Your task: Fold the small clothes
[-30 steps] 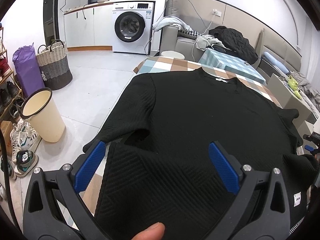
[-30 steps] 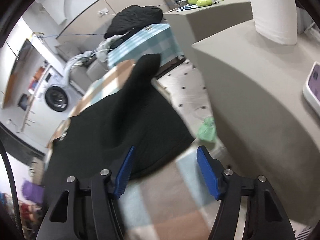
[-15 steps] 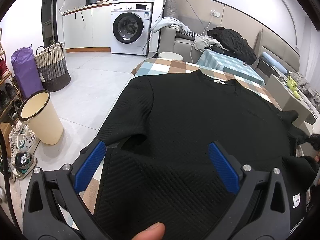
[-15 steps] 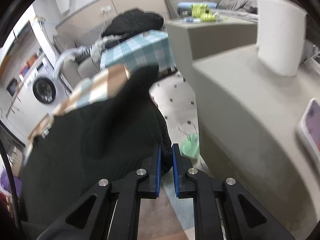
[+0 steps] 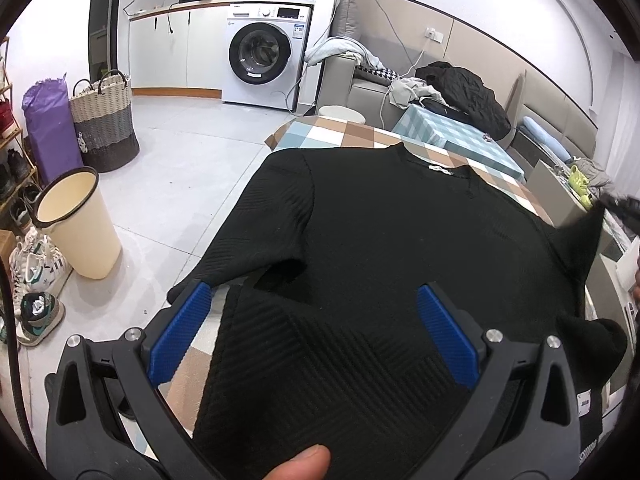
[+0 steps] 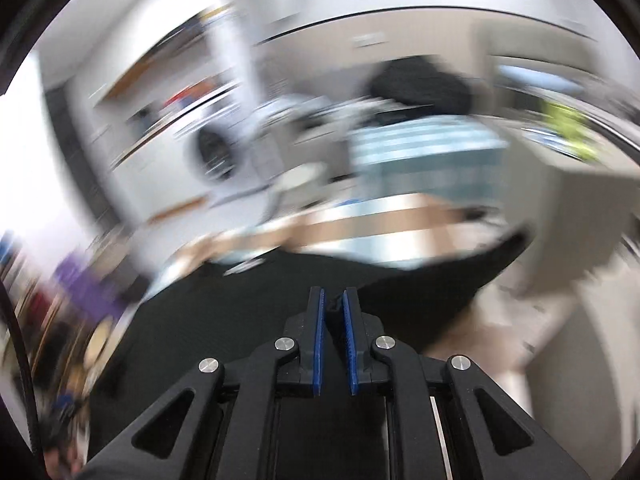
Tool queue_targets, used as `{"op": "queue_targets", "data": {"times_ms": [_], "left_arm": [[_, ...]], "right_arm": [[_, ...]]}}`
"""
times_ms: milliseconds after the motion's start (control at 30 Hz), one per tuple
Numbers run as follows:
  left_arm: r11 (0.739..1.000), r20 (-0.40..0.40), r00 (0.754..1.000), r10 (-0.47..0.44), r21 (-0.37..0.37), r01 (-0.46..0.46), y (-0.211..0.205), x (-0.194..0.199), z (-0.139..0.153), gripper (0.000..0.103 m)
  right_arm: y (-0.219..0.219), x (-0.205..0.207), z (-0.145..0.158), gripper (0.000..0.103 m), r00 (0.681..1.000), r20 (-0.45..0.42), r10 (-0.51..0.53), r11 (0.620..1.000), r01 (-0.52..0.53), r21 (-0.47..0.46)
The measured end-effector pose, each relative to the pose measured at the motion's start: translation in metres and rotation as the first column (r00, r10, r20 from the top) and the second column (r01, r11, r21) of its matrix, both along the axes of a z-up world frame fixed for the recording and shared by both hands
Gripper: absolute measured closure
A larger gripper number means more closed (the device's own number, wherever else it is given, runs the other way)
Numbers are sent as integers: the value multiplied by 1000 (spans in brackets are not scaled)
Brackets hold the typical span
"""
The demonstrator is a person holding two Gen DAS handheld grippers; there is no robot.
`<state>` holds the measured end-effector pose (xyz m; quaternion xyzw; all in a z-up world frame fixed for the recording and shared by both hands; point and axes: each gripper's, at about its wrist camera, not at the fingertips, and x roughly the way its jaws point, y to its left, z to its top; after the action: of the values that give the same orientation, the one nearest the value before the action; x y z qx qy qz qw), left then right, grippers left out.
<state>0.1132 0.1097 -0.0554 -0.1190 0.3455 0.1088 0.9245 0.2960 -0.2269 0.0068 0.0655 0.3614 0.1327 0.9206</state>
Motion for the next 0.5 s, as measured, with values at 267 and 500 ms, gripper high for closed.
{"op": "queue_targets", "data": {"times_ms": [267, 500], "left_arm": [[998, -13, 998, 56, -9, -57, 17, -15, -6, 1], [984, -43, 987, 157, -79, -160, 53, -28, -17, 1]], "right_arm": [[70, -3, -32, 65, 973, -148, 176, 981, -186, -55], [49, 12, -94, 65, 936, -352, -4, 994, -34, -101]]}}
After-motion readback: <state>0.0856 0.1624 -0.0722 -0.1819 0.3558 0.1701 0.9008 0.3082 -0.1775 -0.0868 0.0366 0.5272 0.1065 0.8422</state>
